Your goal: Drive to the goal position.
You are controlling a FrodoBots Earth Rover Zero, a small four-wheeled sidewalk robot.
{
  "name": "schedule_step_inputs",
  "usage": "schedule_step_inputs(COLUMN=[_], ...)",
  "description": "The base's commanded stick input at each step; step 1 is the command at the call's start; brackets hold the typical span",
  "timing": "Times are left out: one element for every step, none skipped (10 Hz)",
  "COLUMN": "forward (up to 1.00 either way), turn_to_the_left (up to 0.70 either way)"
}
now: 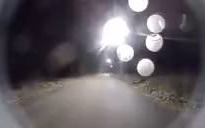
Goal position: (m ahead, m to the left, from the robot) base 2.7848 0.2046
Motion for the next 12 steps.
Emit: schedule_step_inputs(forward=[0.70, 0.70, 0.70, 0.70, 0.70, 0.70, 0.70, 0.70, 0.70, 0.70, 0.70, 0.70], turn_to_the_left=[0.03, 0.03, 0.03, 0.03, 0.03, 0.03, 0.03, 0.03, 0.03, 0.03, 0.03, 0.03])
